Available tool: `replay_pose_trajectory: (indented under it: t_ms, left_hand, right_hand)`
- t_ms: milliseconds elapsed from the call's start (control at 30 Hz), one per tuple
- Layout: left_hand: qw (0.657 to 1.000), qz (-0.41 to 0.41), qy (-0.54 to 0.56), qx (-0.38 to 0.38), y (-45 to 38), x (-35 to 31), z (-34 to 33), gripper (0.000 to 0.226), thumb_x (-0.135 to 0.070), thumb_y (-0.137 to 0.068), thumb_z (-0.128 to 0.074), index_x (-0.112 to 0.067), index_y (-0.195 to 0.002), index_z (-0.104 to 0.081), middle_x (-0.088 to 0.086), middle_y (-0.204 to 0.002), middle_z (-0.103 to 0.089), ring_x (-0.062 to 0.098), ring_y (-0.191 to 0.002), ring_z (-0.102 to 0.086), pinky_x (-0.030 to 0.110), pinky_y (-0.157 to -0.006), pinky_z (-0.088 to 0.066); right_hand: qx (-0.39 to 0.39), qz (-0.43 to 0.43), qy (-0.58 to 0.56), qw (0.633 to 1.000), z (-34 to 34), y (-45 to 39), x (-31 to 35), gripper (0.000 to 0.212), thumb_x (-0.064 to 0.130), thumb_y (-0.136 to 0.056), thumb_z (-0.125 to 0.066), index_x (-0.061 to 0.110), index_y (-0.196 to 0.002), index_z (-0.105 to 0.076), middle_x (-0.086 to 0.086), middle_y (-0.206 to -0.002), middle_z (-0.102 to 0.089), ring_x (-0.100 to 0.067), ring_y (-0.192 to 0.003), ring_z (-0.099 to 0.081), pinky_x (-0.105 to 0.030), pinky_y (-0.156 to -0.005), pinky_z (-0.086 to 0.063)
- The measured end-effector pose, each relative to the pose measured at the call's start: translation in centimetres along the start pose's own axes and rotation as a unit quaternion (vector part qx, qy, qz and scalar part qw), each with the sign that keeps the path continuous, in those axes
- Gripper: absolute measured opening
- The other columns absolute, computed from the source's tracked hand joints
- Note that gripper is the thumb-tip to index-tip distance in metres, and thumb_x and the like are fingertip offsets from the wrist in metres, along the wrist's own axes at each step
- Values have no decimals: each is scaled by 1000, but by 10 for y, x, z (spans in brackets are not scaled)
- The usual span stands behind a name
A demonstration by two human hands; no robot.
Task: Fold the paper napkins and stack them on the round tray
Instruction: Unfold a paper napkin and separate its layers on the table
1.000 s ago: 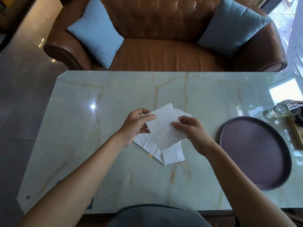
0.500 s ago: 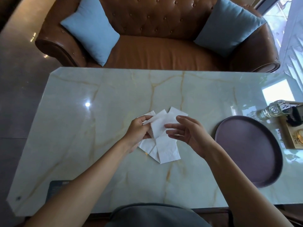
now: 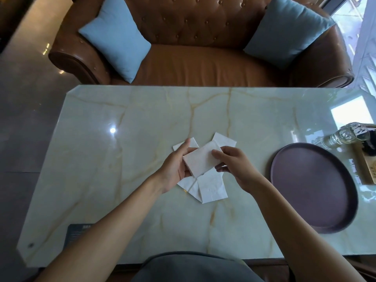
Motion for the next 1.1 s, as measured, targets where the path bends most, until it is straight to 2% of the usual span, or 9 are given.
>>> replay_pose_trajectory:
  t_ms: [100,233,333,433,533,600,767,933,1100]
  left_hand:
    - [994,-51,-91,-35,-1,3,5,30,-34,-95,-67,-12,-116,-70,17,-106,-71,27,-101,-67,44,-88,-56]
    - [988,-65,-137,-37,-2,4,3,22,-24,-95,-69,-12,-113,-71,17,-111,-74,27,-98,-71,42,-86,-58]
    - [987,-73,-127,-59,0,2,-2,25,-33,-94,-70,-11,-105,-73,6,-95,-71,19,-87,-67,37,-77,-55]
    - [981,-73,-67,-166,-1,7,1,32,-46,-84,-73,-14,-90,-72,3,-88,-67,20,-84,-63,37,-72,-52]
    - [971,-17,16,-237,-3,17,-1,44,-57,-82,-70,-13,-88,-69,2,-85,-67,20,-81,-64,35,-71,-51]
    - [968,1,-1,-250,-1,18,-7,46,-58,-89,-63,-12,-88,-70,0,-79,-68,18,-70,-64,30,-63,-51]
    - [939,-135,-116,-293,7,9,-8,47,-42,-99,-59,-9,-68,-46,-2,-59,-46,11,-50,-46,25,-42,-46]
    - [885,-232,-234,-329,7,5,6,53,-46,-97,-59,-19,-59,-36,-11,-48,-41,15,-52,-39,52,-52,-54]
    - [864,-280,-268,-321,12,-2,1,51,-39,-101,-57,-19,-60,-33,-8,-50,-33,9,-51,-32,30,-51,-30]
  right_hand:
    - [-12,20,-4,1000,-4,-2,1,17,19,-100,-64,6,-89,-65,-3,-78,-63,-14,-64,-59,-30,-69,-51]
    - [-29,46,51,997,-8,-1,2,35,36,-102,-61,4,-88,-65,0,-76,-60,-9,-64,-56,-23,-61,-47]
    - [-53,67,79,993,-12,-3,4,47,41,-103,-55,-3,-90,-65,-2,-73,-58,-11,-61,-53,-24,-55,-46]
    - [-90,92,102,986,-16,-4,7,60,45,-103,-52,-12,-85,-53,-8,-68,-45,-17,-58,-44,-28,-50,-39]
    - [-104,113,107,982,-23,-4,8,62,47,-102,-53,-8,-76,-39,-7,-66,-36,-19,-59,-38,-35,-55,-32]
    - [-109,119,108,981,-26,-5,6,60,48,-100,-52,-2,-72,-35,-6,-64,-34,-20,-59,-37,-37,-57,-31]
    - [-130,122,117,977,-26,-6,1,52,39,-103,-54,7,-68,-32,-4,-64,-31,-19,-60,-33,-35,-56,-28]
    - [-146,140,134,970,-27,0,-1,48,30,-106,-54,15,-67,-30,3,-63,-23,-9,-56,-20,-22,-49,-17]
    - [-161,137,112,971,-29,5,-3,48,26,-105,-55,16,-66,-30,6,-61,-22,-6,-52,-20,-21,-47,-17]
Point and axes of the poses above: each hand's wrist, its own y-axis away from the middle knuckle, its own z-axis out of the back of the hand, x = y × z, the point moved 5 cm from there along -y, towards the middle knuckle
